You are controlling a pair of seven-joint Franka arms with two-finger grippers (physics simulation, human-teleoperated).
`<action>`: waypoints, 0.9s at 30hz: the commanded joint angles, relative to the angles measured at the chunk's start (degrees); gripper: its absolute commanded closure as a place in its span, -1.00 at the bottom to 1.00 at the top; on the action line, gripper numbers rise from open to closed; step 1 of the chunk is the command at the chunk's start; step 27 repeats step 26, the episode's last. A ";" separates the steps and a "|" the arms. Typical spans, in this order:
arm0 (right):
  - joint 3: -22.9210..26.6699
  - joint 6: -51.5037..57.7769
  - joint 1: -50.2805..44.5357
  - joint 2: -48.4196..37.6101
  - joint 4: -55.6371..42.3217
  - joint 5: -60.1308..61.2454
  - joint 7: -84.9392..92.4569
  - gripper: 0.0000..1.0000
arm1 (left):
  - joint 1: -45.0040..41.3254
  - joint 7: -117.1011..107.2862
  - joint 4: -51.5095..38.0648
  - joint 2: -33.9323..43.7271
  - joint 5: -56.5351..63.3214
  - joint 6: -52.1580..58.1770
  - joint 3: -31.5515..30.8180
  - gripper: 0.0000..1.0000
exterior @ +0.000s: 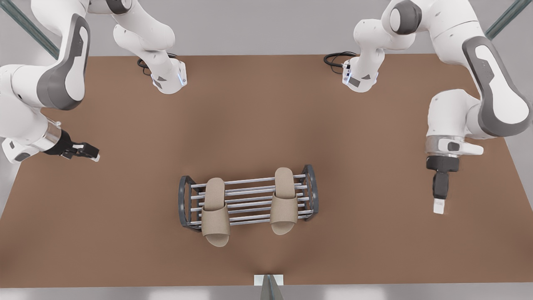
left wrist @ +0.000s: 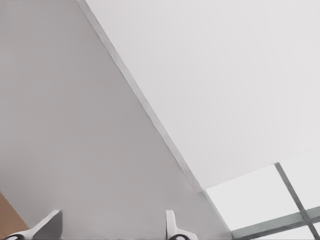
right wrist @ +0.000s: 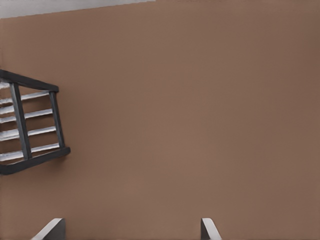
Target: Place the right shoe on the shoe rack with the right arm, and place the left shoe on the shoe rack with the left arm
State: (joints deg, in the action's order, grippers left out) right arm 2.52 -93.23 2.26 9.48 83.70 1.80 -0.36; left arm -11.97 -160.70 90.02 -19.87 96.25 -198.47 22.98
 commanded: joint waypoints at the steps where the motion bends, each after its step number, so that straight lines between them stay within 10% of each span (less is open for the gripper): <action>1: 0.29 -1.25 0.20 0.45 -1.70 0.04 2.74 -1.00 | 0.10 94.79 5.95 0.63 -28.09 15.72 -1.18 -1.00; 4: 0.29 -0.81 0.02 0.54 -4.51 0.57 2.47 -1.00 | 0.10 135.75 -6.41 0.19 -64.53 62.43 -16.56 -1.00; 5: 0.20 -0.90 -0.33 0.54 -4.51 0.66 2.39 -1.00 | 0.28 162.76 -22.92 -4.02 -85.82 89.49 -15.87 -1.00; 8: 0.37 -0.55 0.37 0.01 -4.60 0.83 2.47 -1.00 | 0.89 164.48 -23.93 1.75 -95.55 124.79 -14.63 -1.00; 13: 1.61 0.86 0.46 -0.07 -6.01 0.04 2.47 -1.00 | 8.10 163.78 -13.67 7.91 -88.34 114.82 -27.02 -1.00; 27: 1.52 0.42 0.37 0.54 -6.18 -0.05 2.65 -1.00 | 7.93 164.84 -14.35 1.68 -88.78 112.86 -26.94 -1.00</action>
